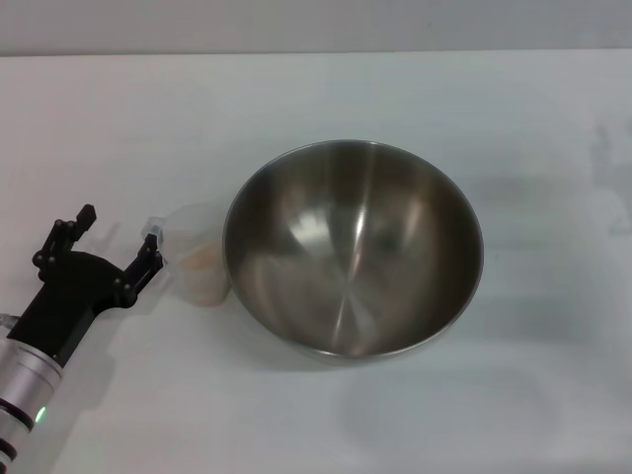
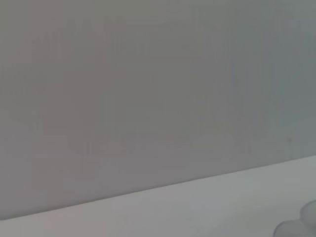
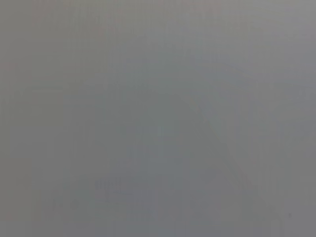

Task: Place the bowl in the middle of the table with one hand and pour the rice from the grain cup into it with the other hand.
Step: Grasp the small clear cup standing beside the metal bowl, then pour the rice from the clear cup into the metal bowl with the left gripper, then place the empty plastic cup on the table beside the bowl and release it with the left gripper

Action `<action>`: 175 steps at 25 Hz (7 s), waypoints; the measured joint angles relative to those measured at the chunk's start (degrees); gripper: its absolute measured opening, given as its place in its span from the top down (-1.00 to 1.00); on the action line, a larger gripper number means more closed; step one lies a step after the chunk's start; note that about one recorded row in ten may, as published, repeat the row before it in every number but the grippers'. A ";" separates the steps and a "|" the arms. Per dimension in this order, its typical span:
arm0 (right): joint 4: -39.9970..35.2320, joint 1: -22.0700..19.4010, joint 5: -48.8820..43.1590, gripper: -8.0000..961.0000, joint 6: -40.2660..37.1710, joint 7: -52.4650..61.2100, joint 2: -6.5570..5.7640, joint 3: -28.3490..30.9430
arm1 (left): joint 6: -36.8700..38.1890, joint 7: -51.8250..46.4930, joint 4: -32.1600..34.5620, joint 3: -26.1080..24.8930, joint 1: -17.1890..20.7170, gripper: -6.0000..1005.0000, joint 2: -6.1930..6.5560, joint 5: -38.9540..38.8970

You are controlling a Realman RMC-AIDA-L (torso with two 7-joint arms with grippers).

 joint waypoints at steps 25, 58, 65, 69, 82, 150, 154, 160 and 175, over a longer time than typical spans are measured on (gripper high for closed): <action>-0.17 0.18 0.00 0.19 0.23 0.03 -0.07 -0.31 | -0.09 -0.68 -0.81 0.49 -1.36 0.79 -0.26 0.40; -0.45 2.73 0.45 0.19 0.52 -0.01 -0.15 0.05 | 9.47 67.94 -8.37 -6.81 -11.51 0.92 -0.32 19.83; -0.36 2.81 0.45 0.19 0.82 -0.03 -0.15 0.09 | 8.75 83.73 -9.81 -6.29 -10.62 0.91 -0.35 22.01; -0.34 3.11 0.45 0.19 1.50 -0.05 -0.15 0.09 | 8.75 94.24 -10.41 -5.17 -10.23 0.91 -0.35 22.11; -0.35 3.58 0.32 0.19 2.09 -0.10 -0.24 0.09 | 8.76 117.30 -11.63 -2.48 -10.30 0.89 -0.35 22.22; -1.51 4.23 -0.05 0.19 1.47 0.08 0.07 -0.53 | -13.70 14.53 -8.51 -11.10 -8.16 0.80 -0.26 -10.63; -1.34 4.15 -0.05 0.19 1.47 0.29 0.13 -0.53 | -13.96 13.57 -8.58 -10.81 -8.15 0.80 -0.26 -10.63; -1.08 4.12 -0.06 0.19 1.47 0.33 0.13 -1.08 | -13.93 9.10 -7.81 -10.60 -7.75 0.73 -0.03 -10.64; 0.18 4.04 -0.09 0.19 1.45 0.27 0.11 -1.32 | -8.86 6.77 -7.75 -9.75 -3.68 0.34 0.09 -10.44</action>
